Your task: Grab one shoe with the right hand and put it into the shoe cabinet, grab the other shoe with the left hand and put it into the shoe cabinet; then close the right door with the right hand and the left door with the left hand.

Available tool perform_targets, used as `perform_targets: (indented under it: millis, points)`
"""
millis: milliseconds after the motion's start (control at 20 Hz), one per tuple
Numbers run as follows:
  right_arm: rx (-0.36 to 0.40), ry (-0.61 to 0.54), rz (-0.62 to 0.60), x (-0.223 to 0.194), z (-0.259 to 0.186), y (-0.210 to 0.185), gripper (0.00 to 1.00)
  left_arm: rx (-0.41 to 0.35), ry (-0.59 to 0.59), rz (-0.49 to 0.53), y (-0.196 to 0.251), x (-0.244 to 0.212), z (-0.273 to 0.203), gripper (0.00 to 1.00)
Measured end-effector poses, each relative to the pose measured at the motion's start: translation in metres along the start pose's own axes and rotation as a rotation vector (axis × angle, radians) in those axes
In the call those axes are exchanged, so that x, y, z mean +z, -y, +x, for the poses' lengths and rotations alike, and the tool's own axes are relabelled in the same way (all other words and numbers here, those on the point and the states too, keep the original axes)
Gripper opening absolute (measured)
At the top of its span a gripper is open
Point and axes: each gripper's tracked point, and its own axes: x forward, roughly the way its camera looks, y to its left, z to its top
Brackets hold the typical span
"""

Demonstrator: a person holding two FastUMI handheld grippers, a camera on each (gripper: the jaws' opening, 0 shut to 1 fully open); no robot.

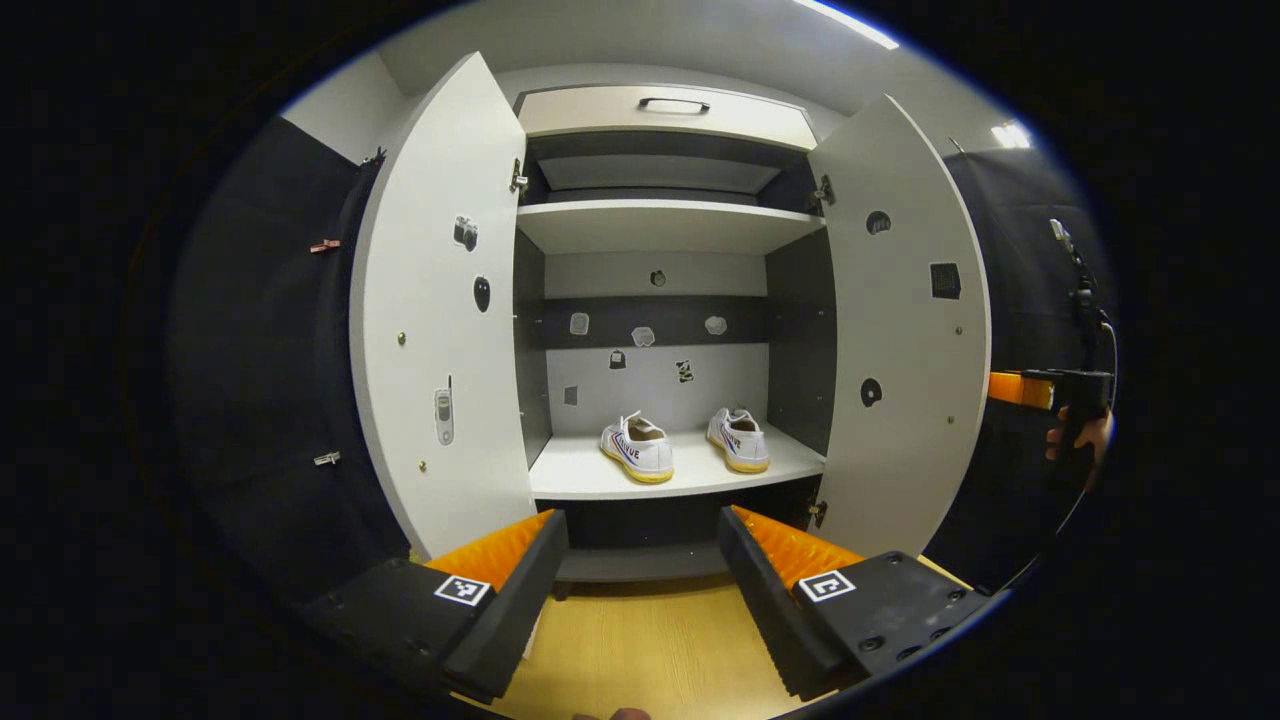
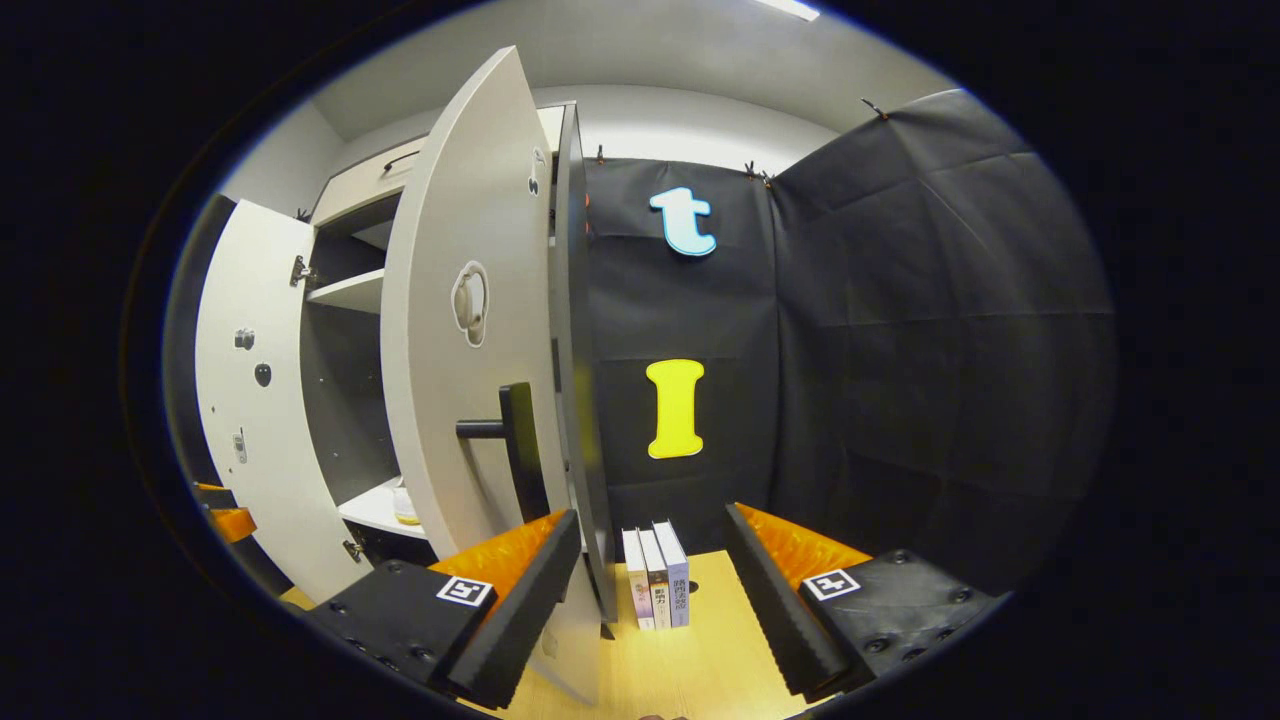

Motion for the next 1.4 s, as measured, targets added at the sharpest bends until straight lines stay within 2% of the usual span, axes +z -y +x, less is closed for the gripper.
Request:
perform_targets:
  millis: [200, 500, 700, 950, 1200, 1400]
  points:
    - [0.038, -0.004, 0.001, -0.004, -0.005, -0.029, 0.96, 0.008, -0.002, -0.01, -0.014, -0.002, -0.004, 0.95]
    - [0.135, -0.013, -0.002, -0.01, -0.002, -0.094, 0.97, 0.027, 0.002, -0.008, -0.035, -0.002, -0.009, 0.95]
    - [0.272, -0.033, 0.022, -0.015, -0.007, -0.162, 0.98, 0.042, -0.004, -0.01, -0.049, -0.005, -0.018, 0.95]
    - [0.359, -0.028, -0.017, -0.02, -0.023, -0.218, 0.98, 0.077, 0.0, -0.033, -0.074, -0.005, -0.03, 0.96]
    - [0.395, -0.037, 0.0, -0.026, -0.031, -0.251, 0.98, 0.13, 0.01, -0.046, -0.112, 0.0, -0.036, 0.96]
    - [0.408, -0.041, 0.036, -0.028, -0.039, -0.261, 0.98, 0.164, 0.031, -0.051, -0.148, 0.011, -0.04, 0.95]
